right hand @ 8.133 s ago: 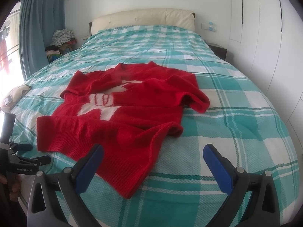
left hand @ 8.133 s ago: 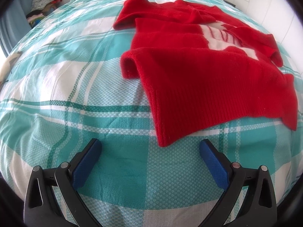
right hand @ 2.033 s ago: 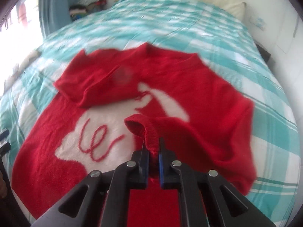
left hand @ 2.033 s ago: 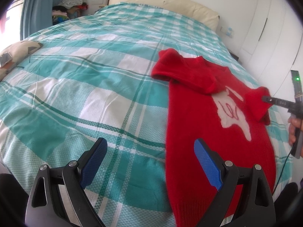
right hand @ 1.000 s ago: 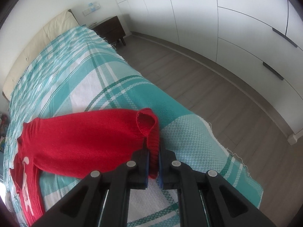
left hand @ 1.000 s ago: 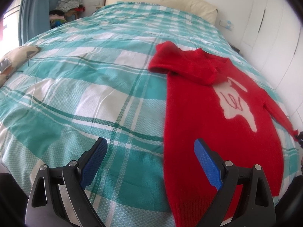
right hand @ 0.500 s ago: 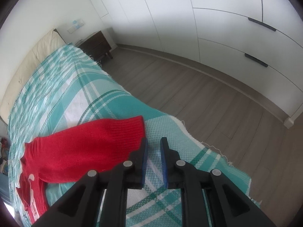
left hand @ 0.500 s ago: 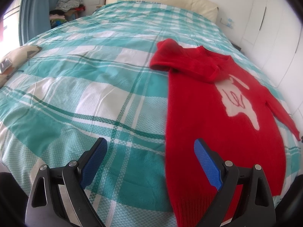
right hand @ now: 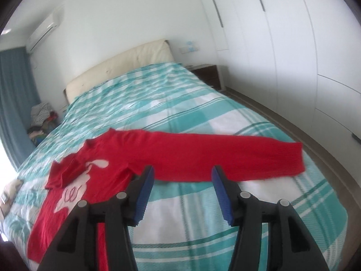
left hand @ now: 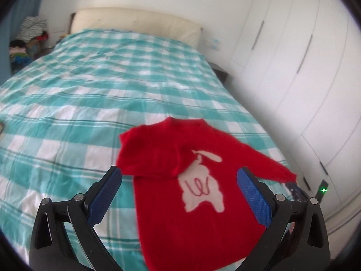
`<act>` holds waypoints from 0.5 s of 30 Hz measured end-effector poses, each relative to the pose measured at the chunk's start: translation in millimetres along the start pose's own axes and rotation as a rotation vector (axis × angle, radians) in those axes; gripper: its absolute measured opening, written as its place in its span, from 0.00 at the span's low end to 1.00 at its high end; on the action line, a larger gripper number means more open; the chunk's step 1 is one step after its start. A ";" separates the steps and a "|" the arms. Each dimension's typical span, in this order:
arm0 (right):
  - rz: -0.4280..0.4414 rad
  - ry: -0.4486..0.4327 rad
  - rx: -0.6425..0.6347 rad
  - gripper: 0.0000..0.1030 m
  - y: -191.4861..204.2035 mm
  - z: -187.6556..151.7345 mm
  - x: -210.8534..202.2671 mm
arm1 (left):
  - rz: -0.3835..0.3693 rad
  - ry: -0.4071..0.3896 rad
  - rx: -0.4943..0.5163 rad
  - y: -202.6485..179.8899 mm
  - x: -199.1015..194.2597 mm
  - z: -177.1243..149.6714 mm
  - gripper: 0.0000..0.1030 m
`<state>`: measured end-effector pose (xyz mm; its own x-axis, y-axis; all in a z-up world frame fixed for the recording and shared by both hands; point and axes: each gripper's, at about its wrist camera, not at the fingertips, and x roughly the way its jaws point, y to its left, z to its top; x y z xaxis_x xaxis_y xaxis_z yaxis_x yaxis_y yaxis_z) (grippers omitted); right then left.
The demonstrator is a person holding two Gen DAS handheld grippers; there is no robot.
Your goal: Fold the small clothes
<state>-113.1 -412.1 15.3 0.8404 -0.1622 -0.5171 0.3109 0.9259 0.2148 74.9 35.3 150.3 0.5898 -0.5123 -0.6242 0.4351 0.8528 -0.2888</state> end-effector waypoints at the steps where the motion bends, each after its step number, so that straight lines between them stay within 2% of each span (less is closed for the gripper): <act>1: 0.017 0.025 -0.027 0.52 7.0 -3.0 3.9 | -0.017 0.020 0.021 -6.9 18.7 10.3 0.99; 3: 0.054 0.045 -0.067 0.52 15.8 -5.6 8.0 | -0.023 0.065 0.052 -16.2 62.2 24.7 0.99; 5: 0.063 0.048 -0.085 0.52 17.3 -7.8 7.8 | 0.003 0.124 0.076 -22.2 109.6 30.7 0.98; 9: 0.073 0.076 -0.031 0.52 7.9 -12.9 8.6 | 0.065 0.272 0.157 -33.7 198.1 25.7 0.98; 12: 0.074 0.079 -0.004 0.53 3.7 -11.9 9.9 | 0.153 0.339 0.176 -31.8 242.8 18.0 0.97; 15: 0.080 0.083 -0.009 0.57 6.3 -12.5 10.7 | 0.182 0.373 0.146 -23.6 267.4 15.2 0.97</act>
<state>-107.7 -403.8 0.7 0.8224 -0.0593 -0.5658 0.2401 0.9378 0.2506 232.7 -123.3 1.2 0.3918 -0.2604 -0.8824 0.4544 0.8888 -0.0606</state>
